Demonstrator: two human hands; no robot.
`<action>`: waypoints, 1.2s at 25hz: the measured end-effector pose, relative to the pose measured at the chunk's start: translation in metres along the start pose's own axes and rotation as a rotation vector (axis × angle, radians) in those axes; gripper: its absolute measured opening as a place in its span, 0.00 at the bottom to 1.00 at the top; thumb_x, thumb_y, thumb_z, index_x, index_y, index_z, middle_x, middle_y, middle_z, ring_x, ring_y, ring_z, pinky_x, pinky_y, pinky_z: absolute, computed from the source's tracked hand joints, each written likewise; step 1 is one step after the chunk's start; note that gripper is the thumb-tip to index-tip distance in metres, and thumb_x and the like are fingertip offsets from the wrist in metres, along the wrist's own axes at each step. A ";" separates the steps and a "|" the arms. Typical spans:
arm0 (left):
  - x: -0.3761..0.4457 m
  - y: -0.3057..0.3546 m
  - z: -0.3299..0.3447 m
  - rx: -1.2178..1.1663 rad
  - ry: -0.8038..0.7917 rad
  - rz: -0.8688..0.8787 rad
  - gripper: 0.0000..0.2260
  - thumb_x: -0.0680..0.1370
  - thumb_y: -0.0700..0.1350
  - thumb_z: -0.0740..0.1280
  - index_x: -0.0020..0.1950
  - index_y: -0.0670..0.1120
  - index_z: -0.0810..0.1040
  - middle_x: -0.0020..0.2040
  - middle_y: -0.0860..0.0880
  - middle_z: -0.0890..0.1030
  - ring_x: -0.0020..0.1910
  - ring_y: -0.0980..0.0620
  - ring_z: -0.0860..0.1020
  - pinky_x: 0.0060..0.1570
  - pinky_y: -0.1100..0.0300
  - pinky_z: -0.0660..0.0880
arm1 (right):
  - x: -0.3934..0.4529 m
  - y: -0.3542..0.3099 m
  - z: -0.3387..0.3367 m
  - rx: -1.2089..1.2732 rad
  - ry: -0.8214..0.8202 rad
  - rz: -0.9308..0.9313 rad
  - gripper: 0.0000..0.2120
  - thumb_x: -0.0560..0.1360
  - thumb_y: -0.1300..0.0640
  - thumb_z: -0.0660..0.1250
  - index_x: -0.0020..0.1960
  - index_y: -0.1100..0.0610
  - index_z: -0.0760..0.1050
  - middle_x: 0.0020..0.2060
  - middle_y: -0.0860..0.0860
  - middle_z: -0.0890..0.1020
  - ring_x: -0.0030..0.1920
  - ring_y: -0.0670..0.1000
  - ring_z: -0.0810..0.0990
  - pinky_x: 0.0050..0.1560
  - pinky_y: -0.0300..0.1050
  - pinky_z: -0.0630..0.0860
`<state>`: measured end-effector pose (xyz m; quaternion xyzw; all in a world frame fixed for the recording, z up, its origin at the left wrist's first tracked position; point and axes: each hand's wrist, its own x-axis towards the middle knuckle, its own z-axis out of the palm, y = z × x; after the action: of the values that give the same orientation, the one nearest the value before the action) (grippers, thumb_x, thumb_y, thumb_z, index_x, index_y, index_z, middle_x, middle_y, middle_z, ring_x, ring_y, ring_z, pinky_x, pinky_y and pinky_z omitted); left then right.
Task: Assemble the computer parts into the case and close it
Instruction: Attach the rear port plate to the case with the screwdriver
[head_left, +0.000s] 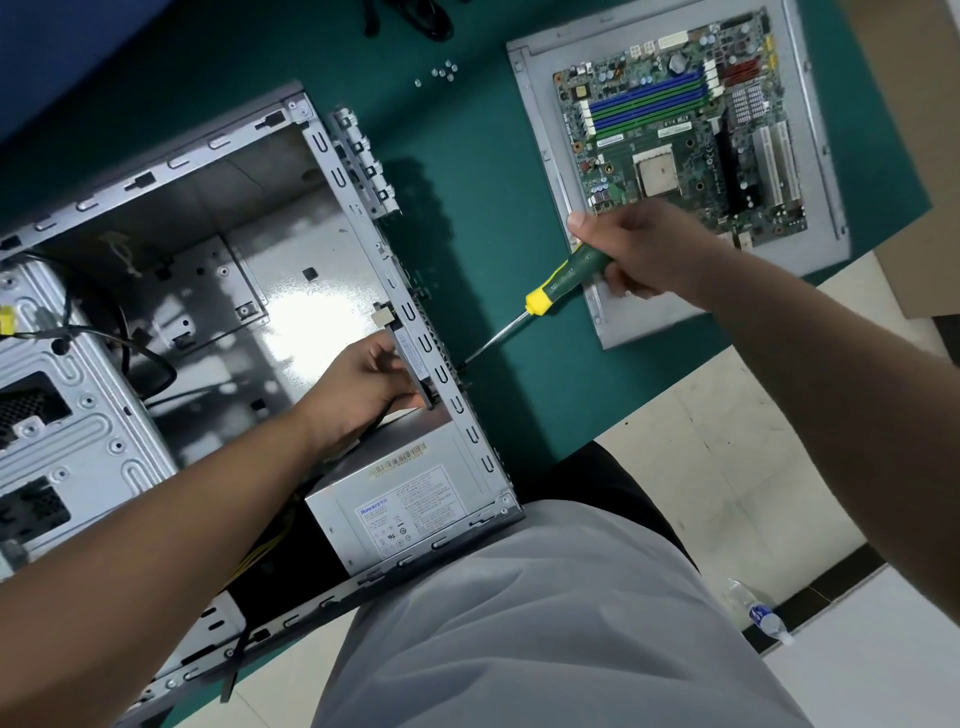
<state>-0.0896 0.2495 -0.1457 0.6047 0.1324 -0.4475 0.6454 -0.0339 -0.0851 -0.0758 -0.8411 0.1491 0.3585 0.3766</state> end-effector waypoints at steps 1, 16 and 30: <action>0.000 0.000 0.000 0.000 0.004 -0.003 0.12 0.75 0.21 0.64 0.51 0.34 0.79 0.43 0.40 0.86 0.40 0.47 0.84 0.40 0.62 0.80 | 0.002 0.001 -0.001 -0.111 0.011 0.002 0.32 0.82 0.34 0.55 0.42 0.60 0.81 0.27 0.51 0.82 0.23 0.45 0.75 0.31 0.41 0.72; -0.005 0.010 0.004 0.083 0.049 -0.029 0.09 0.76 0.23 0.65 0.56 0.27 0.77 0.45 0.38 0.86 0.42 0.47 0.85 0.42 0.61 0.80 | 0.014 0.001 -0.005 0.348 -0.202 0.128 0.15 0.84 0.52 0.60 0.57 0.59 0.82 0.49 0.61 0.84 0.39 0.52 0.82 0.37 0.43 0.80; -0.006 0.012 0.006 0.085 0.075 -0.044 0.10 0.77 0.23 0.65 0.58 0.27 0.76 0.42 0.44 0.87 0.40 0.51 0.85 0.41 0.64 0.81 | 0.009 0.006 -0.003 0.582 -0.217 0.195 0.14 0.82 0.68 0.57 0.60 0.63 0.79 0.60 0.62 0.80 0.56 0.59 0.84 0.53 0.46 0.84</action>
<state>-0.0865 0.2449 -0.1317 0.6448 0.1505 -0.4441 0.6036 -0.0289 -0.0913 -0.0838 -0.6368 0.2840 0.4228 0.5789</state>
